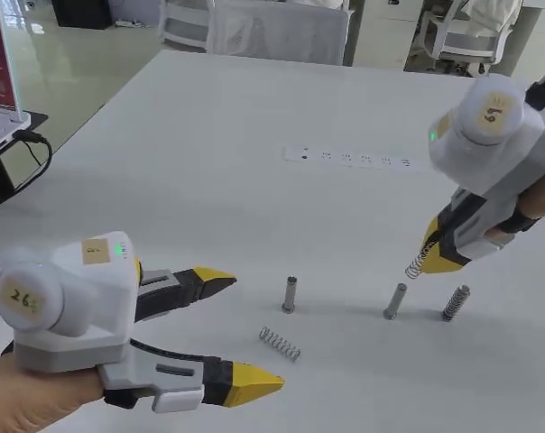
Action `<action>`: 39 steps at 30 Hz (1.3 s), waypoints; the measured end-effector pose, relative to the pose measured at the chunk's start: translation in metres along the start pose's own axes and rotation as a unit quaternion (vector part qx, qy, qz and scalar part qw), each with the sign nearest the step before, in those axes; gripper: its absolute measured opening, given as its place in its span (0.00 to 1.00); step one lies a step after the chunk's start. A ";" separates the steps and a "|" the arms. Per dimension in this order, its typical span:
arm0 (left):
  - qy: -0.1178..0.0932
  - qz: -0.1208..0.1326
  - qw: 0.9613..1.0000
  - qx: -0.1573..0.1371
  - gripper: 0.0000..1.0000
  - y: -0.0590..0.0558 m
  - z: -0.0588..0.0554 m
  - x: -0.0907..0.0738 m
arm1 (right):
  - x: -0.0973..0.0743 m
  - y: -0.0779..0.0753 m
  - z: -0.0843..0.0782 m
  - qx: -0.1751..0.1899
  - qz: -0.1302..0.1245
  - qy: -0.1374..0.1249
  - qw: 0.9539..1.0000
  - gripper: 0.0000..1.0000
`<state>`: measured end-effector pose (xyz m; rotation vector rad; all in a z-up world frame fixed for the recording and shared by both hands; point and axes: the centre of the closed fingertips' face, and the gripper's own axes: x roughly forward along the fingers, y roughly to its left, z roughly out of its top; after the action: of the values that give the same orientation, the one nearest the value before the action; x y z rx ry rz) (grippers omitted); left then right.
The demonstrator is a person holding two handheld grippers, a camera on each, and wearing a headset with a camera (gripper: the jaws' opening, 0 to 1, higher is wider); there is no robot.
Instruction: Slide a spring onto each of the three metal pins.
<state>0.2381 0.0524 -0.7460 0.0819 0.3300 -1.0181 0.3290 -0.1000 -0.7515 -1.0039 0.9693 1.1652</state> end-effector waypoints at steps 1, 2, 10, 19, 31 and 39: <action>0.000 0.000 1.000 0.000 0.71 0.000 0.000 0.000 | 0.001 0.000 0.000 0.000 0.001 0.001 1.000 0.08; 0.000 0.000 1.000 0.000 0.71 0.000 0.000 0.000 | 0.003 -0.001 0.000 0.002 0.003 0.000 1.000 0.08; 0.001 0.000 1.000 0.000 0.70 0.001 0.000 0.000 | 0.014 0.000 -0.003 -0.004 0.011 0.019 1.000 0.08; 0.001 0.001 1.000 -0.001 0.70 0.001 0.000 0.001 | 0.020 -0.002 -0.004 -0.006 0.016 0.026 1.000 0.08; 0.003 0.003 1.000 -0.001 0.69 0.000 0.000 0.000 | 0.025 -0.003 -0.007 -0.001 0.019 0.027 0.999 0.08; 0.006 0.002 1.000 -0.001 0.68 -0.001 0.000 0.000 | 0.034 -0.002 -0.009 0.003 0.025 0.026 0.999 0.08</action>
<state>0.2372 0.0517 -0.7458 0.0880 0.3417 -1.0142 0.3349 -0.0998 -0.7859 -1.0144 1.0445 1.1819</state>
